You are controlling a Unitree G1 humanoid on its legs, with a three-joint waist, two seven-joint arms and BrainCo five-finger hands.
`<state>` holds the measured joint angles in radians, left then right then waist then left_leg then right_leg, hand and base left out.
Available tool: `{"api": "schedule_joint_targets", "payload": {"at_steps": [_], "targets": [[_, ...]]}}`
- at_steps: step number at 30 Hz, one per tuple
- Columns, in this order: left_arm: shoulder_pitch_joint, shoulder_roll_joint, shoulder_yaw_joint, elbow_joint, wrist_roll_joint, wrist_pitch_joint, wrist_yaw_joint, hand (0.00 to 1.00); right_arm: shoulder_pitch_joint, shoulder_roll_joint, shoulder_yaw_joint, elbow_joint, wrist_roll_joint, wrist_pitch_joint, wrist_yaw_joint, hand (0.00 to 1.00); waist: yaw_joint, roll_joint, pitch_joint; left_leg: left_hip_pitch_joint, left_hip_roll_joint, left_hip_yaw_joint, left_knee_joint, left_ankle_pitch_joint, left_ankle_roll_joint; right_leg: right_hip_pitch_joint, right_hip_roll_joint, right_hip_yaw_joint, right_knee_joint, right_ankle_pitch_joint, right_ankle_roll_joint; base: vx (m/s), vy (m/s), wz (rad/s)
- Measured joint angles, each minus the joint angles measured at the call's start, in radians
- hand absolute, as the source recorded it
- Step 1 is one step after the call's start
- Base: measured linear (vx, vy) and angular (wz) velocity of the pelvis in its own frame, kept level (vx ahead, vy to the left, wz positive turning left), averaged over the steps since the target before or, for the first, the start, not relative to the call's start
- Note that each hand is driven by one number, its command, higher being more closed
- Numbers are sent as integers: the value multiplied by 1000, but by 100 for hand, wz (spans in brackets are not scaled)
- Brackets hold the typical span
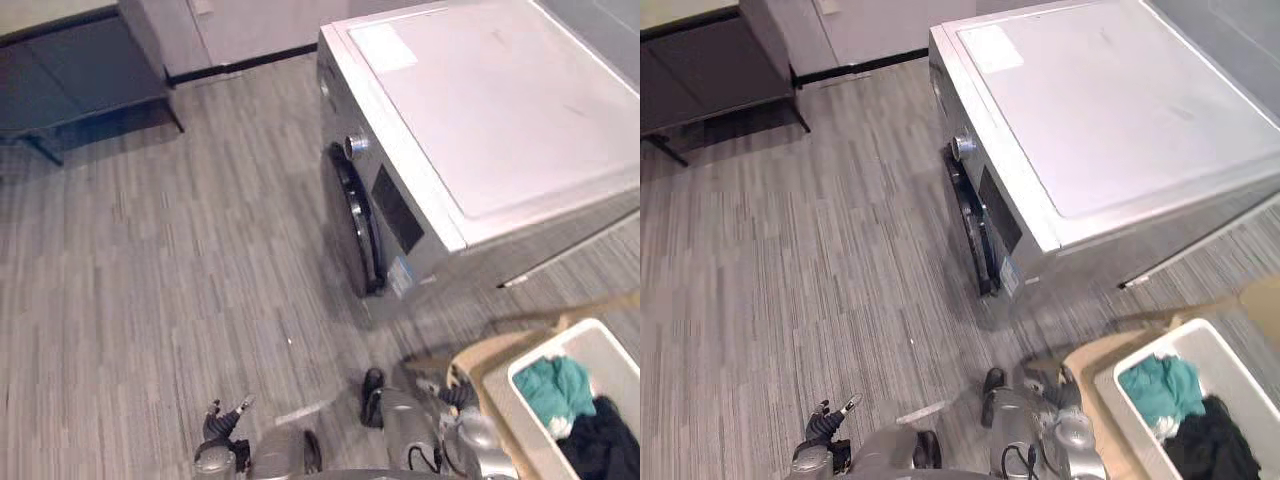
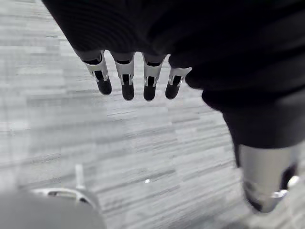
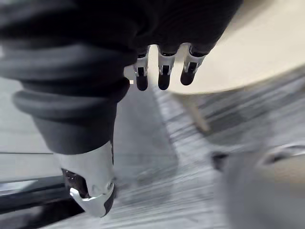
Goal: Pick up the laundry basket with both hands and put the clothes into the washing machine.
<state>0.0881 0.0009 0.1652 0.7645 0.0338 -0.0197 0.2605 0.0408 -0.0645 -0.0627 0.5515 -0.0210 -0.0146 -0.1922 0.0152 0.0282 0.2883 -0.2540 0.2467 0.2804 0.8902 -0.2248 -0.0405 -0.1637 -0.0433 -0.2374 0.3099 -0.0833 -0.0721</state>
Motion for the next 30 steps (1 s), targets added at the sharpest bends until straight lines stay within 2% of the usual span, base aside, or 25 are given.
{"api": "schedule_joint_targets", "payload": {"at_steps": [2, 4, 5, 6, 7, 8, 10, 15, 23, 28, 30], "targets": [[-1, -21, -7, -16, 2, -6, -1, 0, -9, 4, 1, -13, -11, 0, 0, 0, 0, -6, 2, -14, -5, -10, -113, -1, -2, 20, -5, 12, -21, 0, 0, 273, -63, -31], [-3, -29, -5, -21, 7, -6, 1, 0, -15, 16, -3, -20, -23, 0, -1, 0, 0, 10, -7, 2, -14, -40, -325, 19, -31, 17, 6, 23, -27, -1, 1, 209, 45, -52], [-3, -31, -5, -16, 9, -6, 1, 0, -10, 21, -5, -19, -30, 2, -1, 0, -1, 22, -11, 21, -4, -60, -457, 105, -54, 17, 29, 35, -27, -11, 19, 159, 123, -62], [-11, -31, -5, 0, 12, -6, 1, 0, -6, 30, -6, -19, -31, 4, -1, 0, -1, 27, -14, 33, 8, -77, -496, 123, -71, 16, 50, 51, -24, -25, 40, 159, 137, -49], [-27, -30, -5, 15, 16, -4, 1, 0, -4, 40, -13, -20, -31, 4, -1, 0, -4, 19, -14, 40, 1, -79, -512, 119, -77, 13, 47, 54, -24, -25, 41, 129, 146, -23], [-43, -30, -7, 18, 18, -3, 0, 0, 7, 56, -17, -23, -31, 4, -4, 0, -1, -4, -22, 46, -9, -66, -541, 119, -77, -4, 32, 67, -15, -31, 52, 77, 97, -4], [-47, -25, -6, 21, 19, -1, 1, 0, 16, 70, -7, -22, -32, 5, -1, 0, 3, -22, -23, 57, -21, -33, -548, 117, -74, -10, 19, 96, -13, -30, 63, 39, 115, -25], [-37, -1, -5, 32, 21, 3, 2, 0, 1, 86, 29, -12, -66, 8, 1, 0, 1, -22, -23, 93, -31, 30, -542, 96, -56, -20, 18, 181, -22, -14, 94, -65, 94, -46], [-65, 5, -6, 93, 40, 10, 2, 0, -25, 63, 102, 64, -92, 26, 26, 0, 1, -27, -20, 88, -34, 110, -538, 63, -38, -54, 40, 313, -111, 94, 137, -140, 82, -45], [-84, 23, -6, 95, 51, 10, 2, 0, -44, 66, 187, 72, -98, 26, 68, 0, 0, -47, 9, 66, -41, 108, -515, 48, -22, -60, 35, 328, -152, 129, 142, -124, 72, -16], [-91, 32, -6, 96, 54, 10, 2, 0, -49, 67, 229, 91, -97, 26, 88, 0, 2, -49, 13, 39, -58, 66, -518, 47, -21, -57, 23, 309, -187, 129, 141, -78, 79, 18]]}}
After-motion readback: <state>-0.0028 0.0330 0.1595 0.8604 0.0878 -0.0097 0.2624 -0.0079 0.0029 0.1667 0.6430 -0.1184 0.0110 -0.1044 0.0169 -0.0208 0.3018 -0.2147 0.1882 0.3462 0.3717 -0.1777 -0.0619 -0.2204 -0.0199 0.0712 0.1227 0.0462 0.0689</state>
